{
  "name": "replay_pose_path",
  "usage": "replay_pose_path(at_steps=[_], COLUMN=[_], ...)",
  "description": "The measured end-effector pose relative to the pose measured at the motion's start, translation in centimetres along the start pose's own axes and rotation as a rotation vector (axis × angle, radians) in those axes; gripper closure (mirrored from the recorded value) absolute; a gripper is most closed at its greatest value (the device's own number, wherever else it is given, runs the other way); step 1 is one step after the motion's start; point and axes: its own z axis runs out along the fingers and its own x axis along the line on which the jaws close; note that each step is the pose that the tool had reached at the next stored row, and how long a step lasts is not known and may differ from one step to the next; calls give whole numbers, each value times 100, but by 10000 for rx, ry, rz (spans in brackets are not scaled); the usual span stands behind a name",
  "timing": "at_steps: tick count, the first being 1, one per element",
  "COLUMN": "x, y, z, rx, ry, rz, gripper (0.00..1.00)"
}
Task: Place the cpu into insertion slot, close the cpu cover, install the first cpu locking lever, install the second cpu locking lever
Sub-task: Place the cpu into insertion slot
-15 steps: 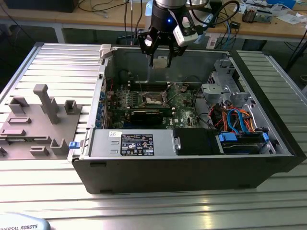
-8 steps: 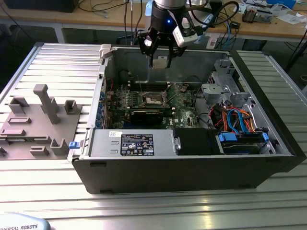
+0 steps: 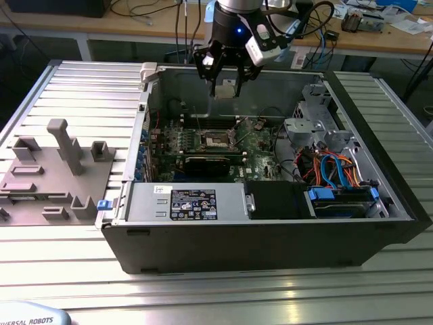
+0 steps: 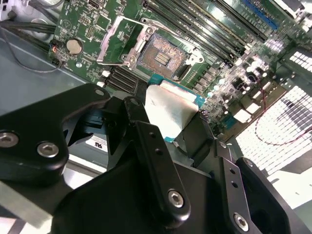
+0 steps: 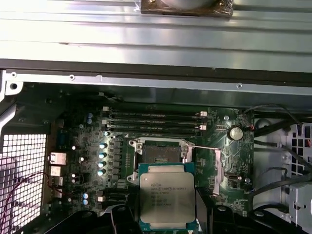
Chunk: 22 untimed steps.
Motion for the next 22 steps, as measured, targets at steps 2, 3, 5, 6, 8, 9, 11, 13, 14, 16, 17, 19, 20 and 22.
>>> replay_pose_path(at_steps=[2, 3, 5, 6, 8, 9, 11, 13, 14, 16, 17, 19, 20, 22], x=[1, 1, 2, 2, 2, 2, 2, 2, 2, 2, 2, 2, 2, 2], y=[0, 0, 0, 0, 0, 0, 0, 0, 0, 0, 0, -1, -1, -1], z=[4, 5, 7, 9, 12, 13, 13, 14, 14, 15, 15, 17, 18, 21], rx=[2, 1, 0, 0, 1, 1, 1, 1, 0, -4, -4, -3, -4, -5], ry=[5, 5, 5, 5, 5, 5, 5, 5, 3, -7, -11, -17, -21, -32], rz=[-69, -69, -67, -67, -67, -67, -67, -66, -35, 106, 176, 266, 324, 490], gripper=[45, 45, 45, 45, 45, 45, 45, 45, 45, 45, 45, 45, 45, 45])
